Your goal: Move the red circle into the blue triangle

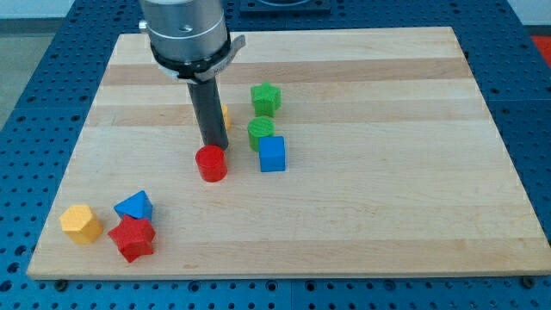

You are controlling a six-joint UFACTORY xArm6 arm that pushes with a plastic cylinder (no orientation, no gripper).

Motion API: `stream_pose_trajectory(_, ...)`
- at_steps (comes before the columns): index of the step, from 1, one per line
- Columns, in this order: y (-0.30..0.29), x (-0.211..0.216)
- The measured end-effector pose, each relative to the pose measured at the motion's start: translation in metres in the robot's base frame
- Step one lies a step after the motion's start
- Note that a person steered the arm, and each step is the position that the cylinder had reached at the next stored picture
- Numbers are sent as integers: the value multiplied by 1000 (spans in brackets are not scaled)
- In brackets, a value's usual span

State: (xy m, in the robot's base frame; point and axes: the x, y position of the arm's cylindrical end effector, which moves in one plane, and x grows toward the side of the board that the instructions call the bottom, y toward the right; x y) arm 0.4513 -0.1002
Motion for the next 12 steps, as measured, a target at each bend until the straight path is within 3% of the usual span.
stream_pose_trajectory(4, 46, 30)
stream_pose_trajectory(7, -32, 41)
stream_pose_trajectory(12, -86, 70)
